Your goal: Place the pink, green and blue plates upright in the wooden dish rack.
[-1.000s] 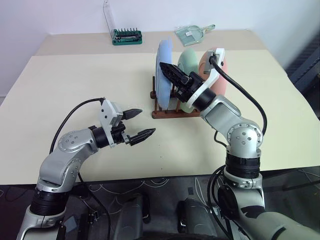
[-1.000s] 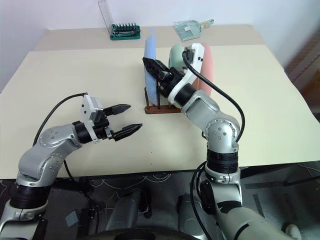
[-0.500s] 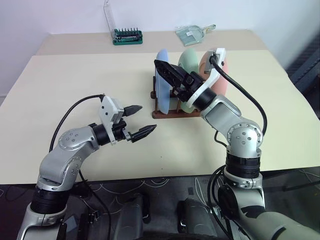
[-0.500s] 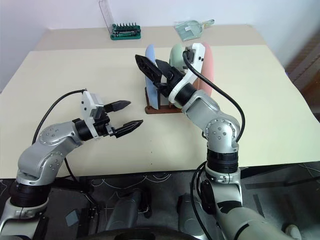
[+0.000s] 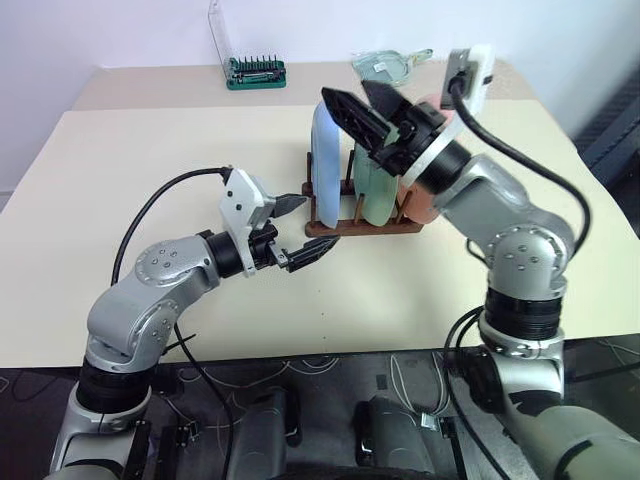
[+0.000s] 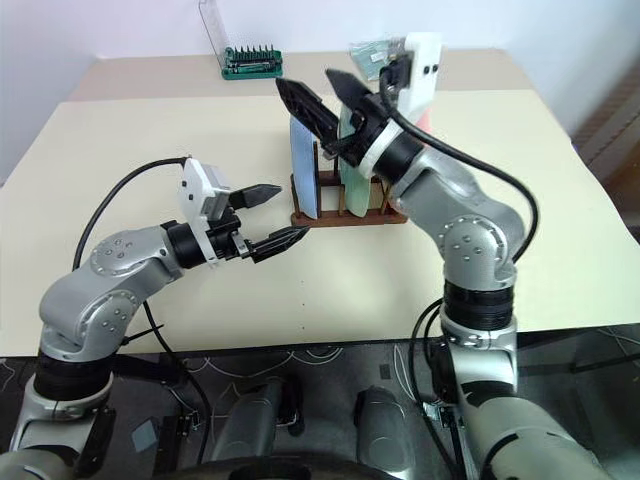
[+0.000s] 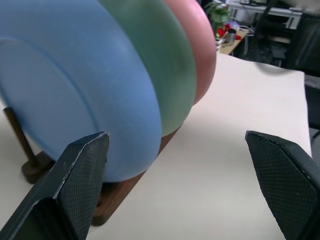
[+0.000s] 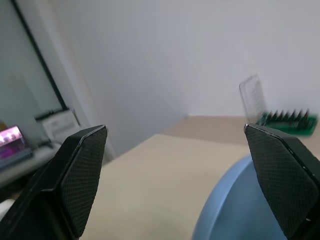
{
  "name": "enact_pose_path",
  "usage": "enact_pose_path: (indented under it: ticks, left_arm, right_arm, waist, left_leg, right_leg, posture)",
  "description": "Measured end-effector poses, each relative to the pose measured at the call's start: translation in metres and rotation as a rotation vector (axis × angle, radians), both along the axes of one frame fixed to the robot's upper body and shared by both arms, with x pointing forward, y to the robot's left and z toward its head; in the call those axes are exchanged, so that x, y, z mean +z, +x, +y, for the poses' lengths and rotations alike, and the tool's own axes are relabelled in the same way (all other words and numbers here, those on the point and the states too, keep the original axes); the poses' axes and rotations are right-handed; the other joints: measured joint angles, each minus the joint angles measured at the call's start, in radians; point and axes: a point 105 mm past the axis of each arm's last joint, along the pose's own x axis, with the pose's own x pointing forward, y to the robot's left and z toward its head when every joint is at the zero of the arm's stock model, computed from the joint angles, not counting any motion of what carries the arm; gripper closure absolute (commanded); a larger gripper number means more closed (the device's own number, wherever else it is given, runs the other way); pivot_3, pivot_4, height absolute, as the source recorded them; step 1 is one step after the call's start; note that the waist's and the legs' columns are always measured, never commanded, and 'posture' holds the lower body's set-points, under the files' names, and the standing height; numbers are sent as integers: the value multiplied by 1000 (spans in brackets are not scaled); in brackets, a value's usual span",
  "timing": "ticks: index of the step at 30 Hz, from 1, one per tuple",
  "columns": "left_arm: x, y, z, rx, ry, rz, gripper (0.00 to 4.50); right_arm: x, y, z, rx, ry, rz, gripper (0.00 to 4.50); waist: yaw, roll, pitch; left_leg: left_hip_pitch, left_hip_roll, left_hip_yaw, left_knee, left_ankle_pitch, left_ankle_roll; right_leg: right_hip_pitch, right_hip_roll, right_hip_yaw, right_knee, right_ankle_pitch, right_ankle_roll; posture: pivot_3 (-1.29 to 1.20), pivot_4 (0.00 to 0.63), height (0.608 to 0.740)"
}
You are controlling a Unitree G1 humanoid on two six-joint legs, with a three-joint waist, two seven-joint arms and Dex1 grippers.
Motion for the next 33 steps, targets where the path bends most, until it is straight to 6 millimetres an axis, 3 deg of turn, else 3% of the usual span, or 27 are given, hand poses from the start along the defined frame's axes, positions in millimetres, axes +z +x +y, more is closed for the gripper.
enact_pose_path:
  ticks: [3,5,7,9,11,15,20,24,33]
  left_arm:
    - [-7,0,9,25,14,3,0]
    - [-9,3,14,30,10,-6,0]
    - [-20,11,40,91,18,1,0]
    - [-39,19,85,211,44,50,0]
    - [-50,20,106,248,63,63,0]
    - [-65,20,129,268,99,59,0]
    - [-81,21,142,290,112,77,0]
    - [-88,20,145,290,101,73,0]
    - [-101,18,151,321,108,83,0]
  right_arm:
    - [11,-3,-35,-112,-76,-80,43]
    - [4,-6,-55,-163,-133,-90,43]
    - [-27,-13,-89,-239,-280,-42,43]
    - [-61,-19,-125,-308,-348,71,43]
    - [-79,-26,-144,-338,-355,121,43]
    - [-105,-38,-158,-346,-410,150,43]
    - [-134,-36,-179,-409,-421,220,43]
    - [-157,-29,-176,-406,-422,258,43]
    - [-173,-22,-186,-435,-448,282,43]
  waist:
    - [-1,0,0]
    - [0,0,0]
    - [3,-1,0]
    - [0,-1,0]
    - [-5,-1,0]
    - [-3,-1,0]
    - [-1,-1,0]
    - [-5,-1,0]
    - [-3,-1,0]
  left_leg:
    - [0,0,0,0,0,0]
    - [0,0,0,0,0,0]
    - [1,0,0,-1,0,0]
    - [0,0,1,-2,0,0]
    - [1,1,1,-1,0,0]
    - [3,1,1,-1,-4,5]
    - [2,1,1,-1,-1,1]
    - [2,1,1,-1,-1,1]
    - [3,1,1,-1,-1,1]
  right_leg:
    - [0,0,0,0,0,0]
    - [0,0,0,0,0,0]
    - [1,0,-1,-3,0,0]
    - [0,0,-1,-3,0,0]
    - [1,0,0,-1,0,0]
    - [2,-1,0,-1,0,0]
    - [2,-1,0,-2,0,0]
    - [2,-1,0,-1,0,0]
    - [2,-1,-1,-1,0,0]
  posture:
    - [0,150,737]
    - [0,150,737]
    - [0,150,737]
    - [0,150,737]
    - [0,150,737]
    - [0,150,737]
    - [0,150,737]
    - [0,150,737]
    - [0,150,737]
